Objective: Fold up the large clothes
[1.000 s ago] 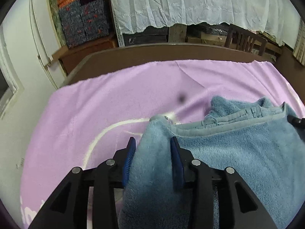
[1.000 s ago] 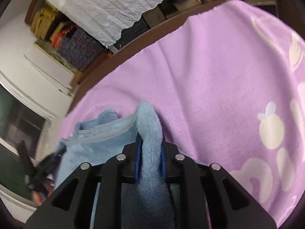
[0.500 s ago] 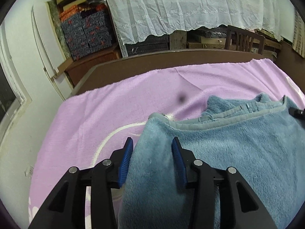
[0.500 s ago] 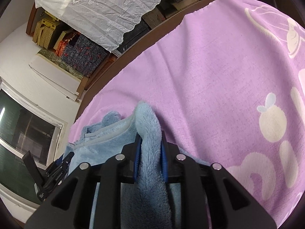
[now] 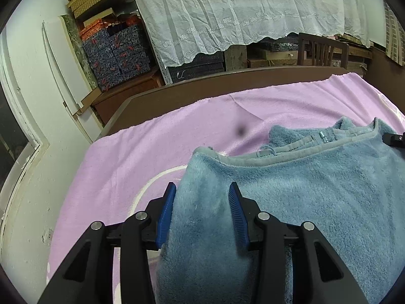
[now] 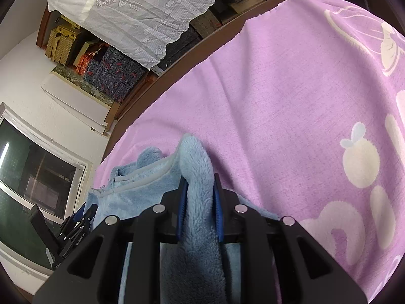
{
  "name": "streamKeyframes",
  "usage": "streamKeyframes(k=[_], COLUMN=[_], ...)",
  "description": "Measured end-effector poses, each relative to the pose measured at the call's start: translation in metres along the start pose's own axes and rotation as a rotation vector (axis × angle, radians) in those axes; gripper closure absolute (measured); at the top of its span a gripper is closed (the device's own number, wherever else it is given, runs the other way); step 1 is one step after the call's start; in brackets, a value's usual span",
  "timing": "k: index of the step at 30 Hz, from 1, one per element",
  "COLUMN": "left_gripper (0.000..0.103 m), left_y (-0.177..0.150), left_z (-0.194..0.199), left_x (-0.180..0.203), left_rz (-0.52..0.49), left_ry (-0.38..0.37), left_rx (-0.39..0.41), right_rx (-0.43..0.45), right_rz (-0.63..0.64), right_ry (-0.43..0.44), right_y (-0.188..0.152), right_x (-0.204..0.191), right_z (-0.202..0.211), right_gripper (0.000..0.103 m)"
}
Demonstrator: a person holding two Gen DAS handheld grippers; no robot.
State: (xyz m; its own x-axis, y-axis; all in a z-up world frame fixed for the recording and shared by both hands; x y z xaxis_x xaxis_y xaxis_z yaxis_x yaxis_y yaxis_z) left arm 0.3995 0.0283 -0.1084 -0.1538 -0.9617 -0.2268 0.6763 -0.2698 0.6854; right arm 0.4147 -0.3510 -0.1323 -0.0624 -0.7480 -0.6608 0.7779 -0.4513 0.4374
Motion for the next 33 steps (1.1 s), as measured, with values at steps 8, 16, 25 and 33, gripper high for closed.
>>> streamKeyframes(k=[8, 16, 25, 33], left_gripper=[0.059, 0.051, 0.043, 0.04], left_y=[0.004, 0.013, 0.005, -0.015], left_z=[0.017, 0.049, 0.064, 0.014], left_x=[-0.003, 0.008, 0.046, 0.066], left_rz=[0.012, 0.013, -0.052, -0.102], left_ry=[-0.008, -0.041, -0.132, -0.128], left_rx=[0.042, 0.112, 0.116, -0.01], right_rx=[0.119, 0.179, 0.118, -0.013], right_rz=[0.127, 0.264, 0.501, 0.502], right_ry=[-0.189, -0.193, -0.128, -0.19], right_y=[-0.004, -0.02, -0.069, -0.087], right_x=[-0.022, -0.066, -0.144, -0.133], right_z=[0.026, 0.038, 0.021, -0.02], right_gripper=[0.053, 0.053, 0.054, 0.056])
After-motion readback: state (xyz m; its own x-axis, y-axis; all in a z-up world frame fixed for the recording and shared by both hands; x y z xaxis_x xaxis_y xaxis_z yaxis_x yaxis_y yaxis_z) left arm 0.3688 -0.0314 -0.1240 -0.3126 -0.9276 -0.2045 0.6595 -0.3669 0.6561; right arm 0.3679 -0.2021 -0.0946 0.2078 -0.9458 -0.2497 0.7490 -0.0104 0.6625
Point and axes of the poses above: each gripper's, at about its wrist camera, not at the fingertips, and z roughly against the way its jaws point, x to its right, y to its top, the point moved 3 cm from there along -z, roughly the way its jaws point, and after that the axes turned 3 degrees about -x, right-handed, at the moved point
